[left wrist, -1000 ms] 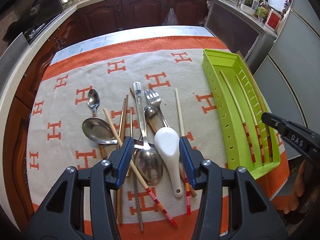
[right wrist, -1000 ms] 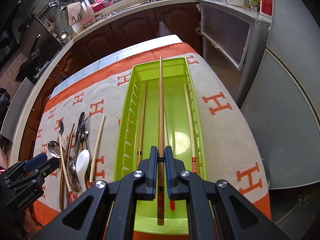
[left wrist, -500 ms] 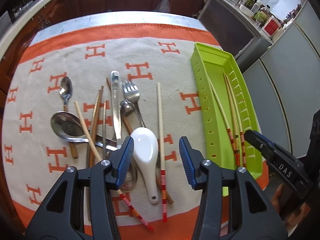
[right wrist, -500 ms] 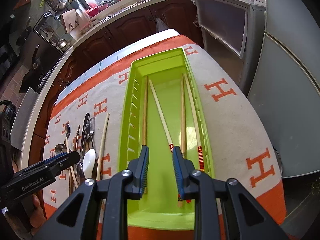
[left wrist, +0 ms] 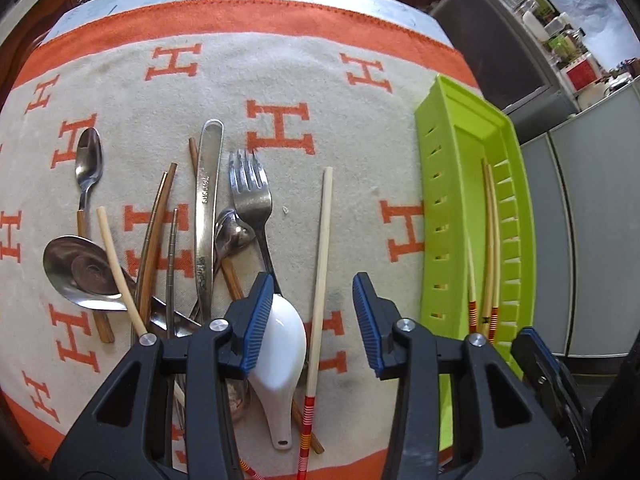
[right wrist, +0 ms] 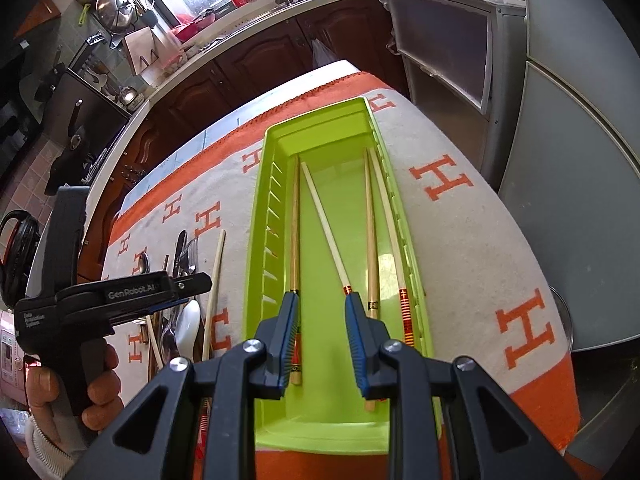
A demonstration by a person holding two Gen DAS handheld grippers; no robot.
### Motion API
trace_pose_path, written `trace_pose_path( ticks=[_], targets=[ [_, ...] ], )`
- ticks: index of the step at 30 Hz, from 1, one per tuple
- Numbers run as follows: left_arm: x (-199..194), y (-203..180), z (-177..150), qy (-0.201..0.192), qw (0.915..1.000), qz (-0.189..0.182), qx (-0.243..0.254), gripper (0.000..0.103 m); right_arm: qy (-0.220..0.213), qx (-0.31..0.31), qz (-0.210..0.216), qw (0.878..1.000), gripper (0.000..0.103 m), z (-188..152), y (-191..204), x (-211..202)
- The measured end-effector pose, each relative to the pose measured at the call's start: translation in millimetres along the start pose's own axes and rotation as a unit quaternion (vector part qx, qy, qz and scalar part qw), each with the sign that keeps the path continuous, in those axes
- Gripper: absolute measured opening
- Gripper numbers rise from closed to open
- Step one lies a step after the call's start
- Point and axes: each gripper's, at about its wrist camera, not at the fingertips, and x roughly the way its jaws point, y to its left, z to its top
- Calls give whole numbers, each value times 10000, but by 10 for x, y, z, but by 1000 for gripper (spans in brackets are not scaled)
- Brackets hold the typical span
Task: Organize utensils
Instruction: 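Grasp a red-banded chopstick with the left gripper and carry it to the tray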
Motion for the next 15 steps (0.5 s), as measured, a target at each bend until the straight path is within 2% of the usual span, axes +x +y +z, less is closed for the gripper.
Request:
trace_pose_path(
  ticks=[6,12,14,15],
  targets=[
    [70,-181,7,-74,9990,352,278,30,26,-3,3,10000,24,-3,0,9],
    [223,-314,-4,119,9980,449,439,25,10,-2,-1,10000,24,-12,3,10],
    [241,-365,-3,67,9974,536,479,24,-6,-4,-12,10000,24,-17,4,9],
    [249,-385,-9,75,9969,588,507,20,-6,3,-9,10000,24,-17,3,12]
  ],
)
